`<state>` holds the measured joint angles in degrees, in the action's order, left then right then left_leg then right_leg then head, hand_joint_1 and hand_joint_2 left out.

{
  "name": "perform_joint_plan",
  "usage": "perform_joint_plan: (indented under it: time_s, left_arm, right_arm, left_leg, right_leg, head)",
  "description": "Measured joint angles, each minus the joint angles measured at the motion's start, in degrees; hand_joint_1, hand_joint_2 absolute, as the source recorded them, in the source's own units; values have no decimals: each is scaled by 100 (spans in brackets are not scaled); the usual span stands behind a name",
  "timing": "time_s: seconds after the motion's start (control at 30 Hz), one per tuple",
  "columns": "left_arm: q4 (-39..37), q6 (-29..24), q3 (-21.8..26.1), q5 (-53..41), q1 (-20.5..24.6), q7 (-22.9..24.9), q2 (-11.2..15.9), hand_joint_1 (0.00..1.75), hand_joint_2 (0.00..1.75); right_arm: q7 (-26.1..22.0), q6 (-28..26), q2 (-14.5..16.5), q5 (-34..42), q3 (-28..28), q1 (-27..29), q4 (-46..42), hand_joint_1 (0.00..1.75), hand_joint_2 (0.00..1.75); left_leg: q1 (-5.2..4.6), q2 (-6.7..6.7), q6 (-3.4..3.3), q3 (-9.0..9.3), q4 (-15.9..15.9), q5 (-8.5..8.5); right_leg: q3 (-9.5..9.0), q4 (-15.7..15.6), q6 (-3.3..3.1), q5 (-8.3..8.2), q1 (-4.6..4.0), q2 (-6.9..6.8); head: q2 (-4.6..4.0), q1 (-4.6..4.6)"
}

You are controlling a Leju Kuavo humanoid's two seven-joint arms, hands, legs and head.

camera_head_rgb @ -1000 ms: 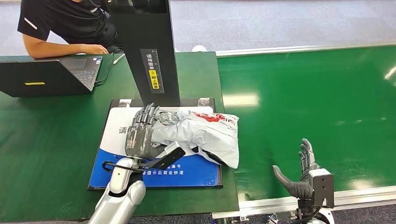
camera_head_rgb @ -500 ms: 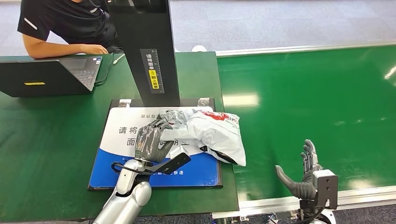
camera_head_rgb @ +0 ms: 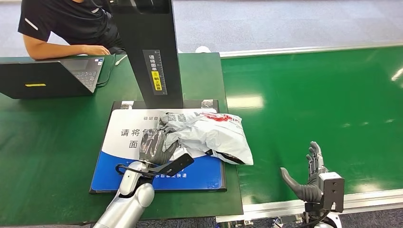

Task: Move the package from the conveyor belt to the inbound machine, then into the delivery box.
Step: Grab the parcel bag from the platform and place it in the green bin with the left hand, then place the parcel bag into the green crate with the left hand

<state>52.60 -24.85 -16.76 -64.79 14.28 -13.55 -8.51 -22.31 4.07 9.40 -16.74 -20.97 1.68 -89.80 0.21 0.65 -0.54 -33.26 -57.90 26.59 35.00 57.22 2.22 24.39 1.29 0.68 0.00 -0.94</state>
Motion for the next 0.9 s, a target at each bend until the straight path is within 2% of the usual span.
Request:
perform_joint_plan:
  time_s: [0.13,0.3,0.4,0.57,0.7,0.9]
  left_arm:
    - [-109,-281,16,81,16,66,42,175,175]
    - [-77,-1267,355,-521,21,559,314,175,175]
    - [254,-1486,1005,-884,-92,481,499,175,175]
    - [896,-1504,2296,-1222,-291,319,677,175,175]
    - [1290,-1504,3031,-1266,-401,256,727,175,175]
    - [1716,-1502,4111,-825,-464,-152,729,175,175]
  right_arm:
    - [-7,2,0,-2,-5,-4,2,0,175]
    - [-9,3,1,-23,-33,15,-5,0,175]
    - [-13,0,1,-4,-126,67,-48,0,175]
    - [-20,21,2,39,-292,132,-95,0,175]
    - [-24,24,2,42,-354,138,-96,0,175]
    - [-40,26,7,35,-422,150,-97,0,175]
  left_leg:
    - [0,0,0,-1,0,0]
    - [2,9,1,2,1,0]
    - [4,10,2,1,2,0]
    - [5,11,3,0,3,0]
    - [5,9,3,-2,2,-1]
    - [3,14,3,1,2,0]
  right_leg:
    - [0,1,0,0,0,0]
    - [3,6,-2,1,-2,10]
    - [8,11,-6,3,-4,10]
    - [9,13,-9,6,-4,10]
    - [7,13,-9,6,-3,9]
    - [8,13,-10,5,-2,15]
  head:
    - [0,-1]
    - [0,0]
    - [0,1]
    - [0,1]
    - [0,-2]
    - [0,1]
